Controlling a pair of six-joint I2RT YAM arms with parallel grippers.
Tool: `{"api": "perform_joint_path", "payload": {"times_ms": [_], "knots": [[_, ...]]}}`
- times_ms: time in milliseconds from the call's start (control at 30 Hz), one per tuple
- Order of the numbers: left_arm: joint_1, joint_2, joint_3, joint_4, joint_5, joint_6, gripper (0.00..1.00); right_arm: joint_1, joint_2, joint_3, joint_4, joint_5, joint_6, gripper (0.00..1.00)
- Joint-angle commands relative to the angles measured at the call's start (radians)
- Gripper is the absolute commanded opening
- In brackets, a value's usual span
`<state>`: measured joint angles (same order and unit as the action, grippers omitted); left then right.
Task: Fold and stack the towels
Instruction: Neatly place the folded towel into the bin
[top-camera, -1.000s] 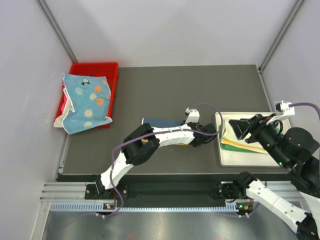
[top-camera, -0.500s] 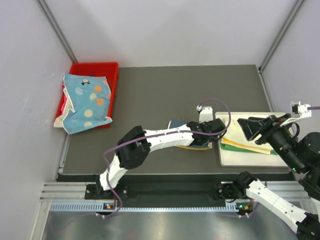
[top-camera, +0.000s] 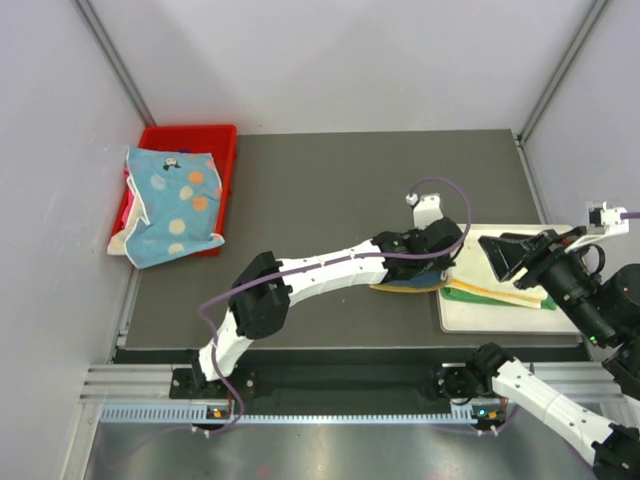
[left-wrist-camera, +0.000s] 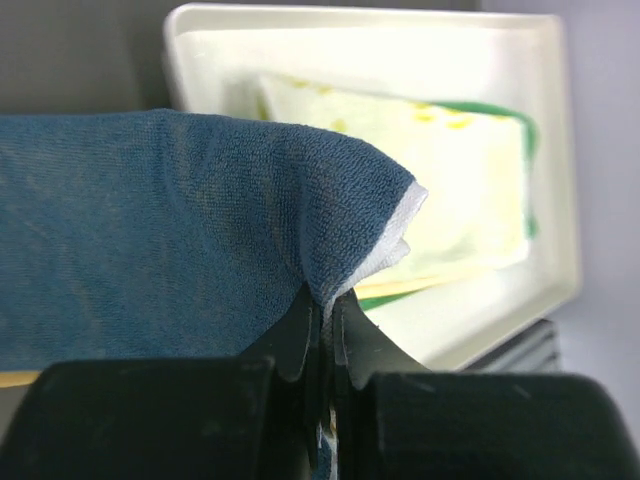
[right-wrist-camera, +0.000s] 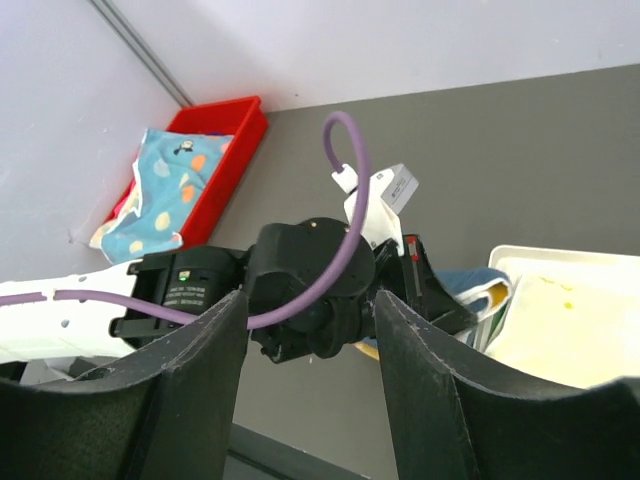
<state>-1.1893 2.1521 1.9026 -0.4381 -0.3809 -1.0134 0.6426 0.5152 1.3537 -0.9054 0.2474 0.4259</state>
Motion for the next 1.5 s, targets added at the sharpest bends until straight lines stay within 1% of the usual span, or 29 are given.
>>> {"api": "perform_joint_path", "payload": {"times_ms": [0, 233, 400, 567, 767, 1300, 1467], "knots": [[-0.021, -0.002, 0.105, 0.09, 0.033, 0.018, 0.0, -0.008, 0.016, 0.051, 0.007, 0.016, -0.021, 0.54], [-0.024, 0.06, 0.246, 0.108, 0.063, 0.035, 0.0, -0.006, 0.029, 0.079, 0.008, 0.016, -0.032, 0.54], [-0.026, 0.103, 0.337, 0.114, 0.111, 0.032, 0.0, -0.008, 0.036, 0.101, 0.005, 0.013, -0.035, 0.54], [-0.026, 0.088, 0.332, 0.127, 0.122, 0.029, 0.0, -0.008, 0.042, 0.11, 0.002, 0.012, -0.039, 0.54], [-0.035, 0.02, 0.274, 0.179, 0.126, 0.036, 0.0, -0.006, 0.046, 0.113, 0.003, 0.004, -0.039, 0.53], [-0.053, -0.055, 0.26, 0.196, 0.126, 0.058, 0.0, -0.008, 0.054, 0.127, 0.003, -0.008, -0.041, 0.53], [-0.053, -0.054, 0.272, 0.208, 0.142, 0.061, 0.0, -0.008, 0.055, 0.127, 0.003, -0.008, -0.039, 0.53]]}}
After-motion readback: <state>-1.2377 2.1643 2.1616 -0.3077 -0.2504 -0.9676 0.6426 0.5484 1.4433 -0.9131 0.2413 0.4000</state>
